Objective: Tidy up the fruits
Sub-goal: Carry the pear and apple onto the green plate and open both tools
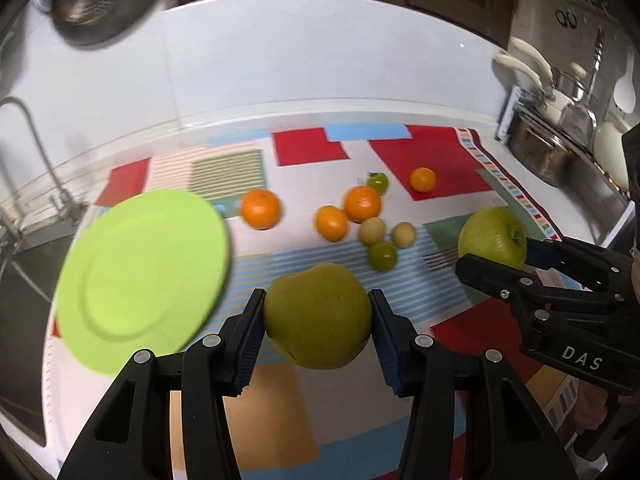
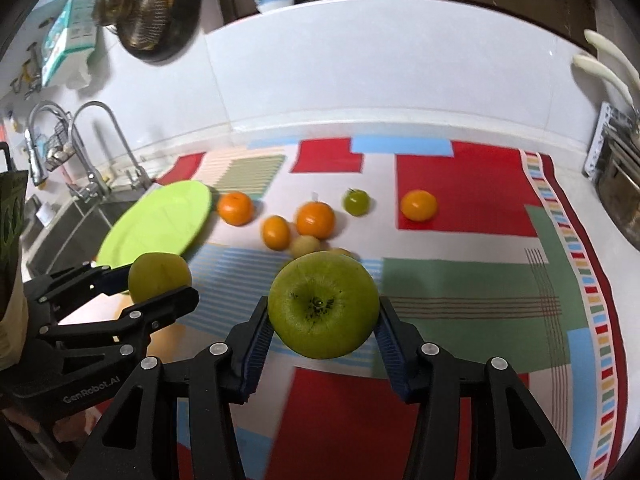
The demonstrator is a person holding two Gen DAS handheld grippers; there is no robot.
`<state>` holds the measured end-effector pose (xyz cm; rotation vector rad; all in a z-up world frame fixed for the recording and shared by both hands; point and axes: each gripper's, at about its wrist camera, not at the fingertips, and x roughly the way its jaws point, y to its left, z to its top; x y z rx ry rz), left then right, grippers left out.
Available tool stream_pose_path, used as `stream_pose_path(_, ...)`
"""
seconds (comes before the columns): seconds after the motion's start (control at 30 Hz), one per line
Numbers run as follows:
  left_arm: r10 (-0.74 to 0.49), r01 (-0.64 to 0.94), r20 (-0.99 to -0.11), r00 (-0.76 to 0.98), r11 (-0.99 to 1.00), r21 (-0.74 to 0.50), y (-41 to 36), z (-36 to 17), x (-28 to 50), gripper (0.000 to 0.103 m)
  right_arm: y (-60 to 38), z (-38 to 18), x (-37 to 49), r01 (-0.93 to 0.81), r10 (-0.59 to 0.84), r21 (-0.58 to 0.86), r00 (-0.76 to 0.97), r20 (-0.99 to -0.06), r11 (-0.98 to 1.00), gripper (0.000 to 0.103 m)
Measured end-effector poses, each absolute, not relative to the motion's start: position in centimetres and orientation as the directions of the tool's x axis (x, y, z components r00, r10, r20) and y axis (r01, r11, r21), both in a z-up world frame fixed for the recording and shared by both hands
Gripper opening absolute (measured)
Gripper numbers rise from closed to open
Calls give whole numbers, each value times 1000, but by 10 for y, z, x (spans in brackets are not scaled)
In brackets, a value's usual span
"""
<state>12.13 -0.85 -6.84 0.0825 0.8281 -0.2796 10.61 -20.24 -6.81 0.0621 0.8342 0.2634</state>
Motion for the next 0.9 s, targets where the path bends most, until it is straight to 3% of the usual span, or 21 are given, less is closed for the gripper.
stream_pose_path(0.53,-95,169,-700,708,985,38,98,-51,106,50,-90,-46,103,-346,345,139,656,-672,928,51)
stream_pose_path(0.9,-102,187,-719,688,981,40,153,-68,131,50,-23,-56,123,-389,363,124,632,-685,913,51)
